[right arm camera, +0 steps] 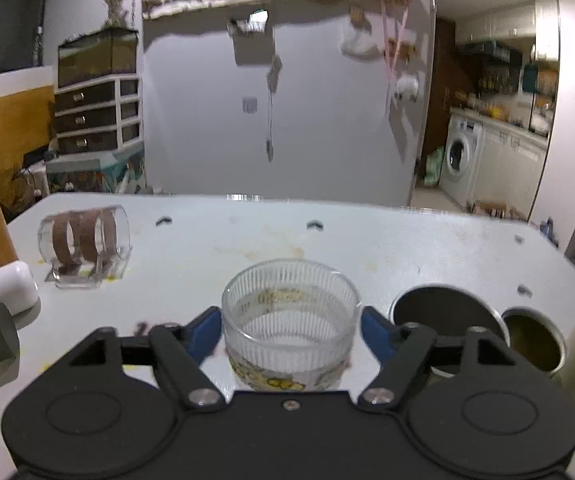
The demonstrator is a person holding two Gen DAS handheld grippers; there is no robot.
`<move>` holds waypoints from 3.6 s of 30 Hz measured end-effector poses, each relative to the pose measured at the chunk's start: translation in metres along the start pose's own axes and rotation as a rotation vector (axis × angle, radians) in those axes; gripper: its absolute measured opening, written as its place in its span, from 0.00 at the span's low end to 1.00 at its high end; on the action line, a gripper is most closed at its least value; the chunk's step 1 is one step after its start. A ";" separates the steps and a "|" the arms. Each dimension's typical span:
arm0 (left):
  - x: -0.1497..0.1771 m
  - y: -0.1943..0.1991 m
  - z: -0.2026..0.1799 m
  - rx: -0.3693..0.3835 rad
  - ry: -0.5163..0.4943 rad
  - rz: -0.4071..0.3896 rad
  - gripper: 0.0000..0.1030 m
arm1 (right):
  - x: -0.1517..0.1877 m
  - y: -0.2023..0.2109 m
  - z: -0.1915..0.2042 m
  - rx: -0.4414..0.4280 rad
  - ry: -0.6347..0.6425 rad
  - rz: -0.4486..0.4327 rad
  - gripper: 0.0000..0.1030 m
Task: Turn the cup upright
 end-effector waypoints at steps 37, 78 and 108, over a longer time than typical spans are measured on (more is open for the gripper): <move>-0.028 0.028 -0.034 -0.085 -0.032 -0.161 0.97 | 0.127 0.165 -0.032 0.032 -0.090 -0.135 1.00; -0.019 0.028 -0.035 -0.150 -0.040 -0.167 1.00 | 0.139 0.166 -0.030 0.056 -0.061 -0.096 1.00; -0.019 0.029 -0.034 -0.152 -0.037 -0.166 1.00 | 0.139 0.166 -0.030 0.055 -0.061 -0.092 1.00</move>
Point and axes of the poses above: each gripper's, at about its wrist camera, not at the fingertips, and y roughly against the way its jaws point, z to its left, x to its underside, the point moved 1 cm from there along -y, roughly the way its jaws point, and after that the axes turned 10 degrees about y, right-handed, at the moved point
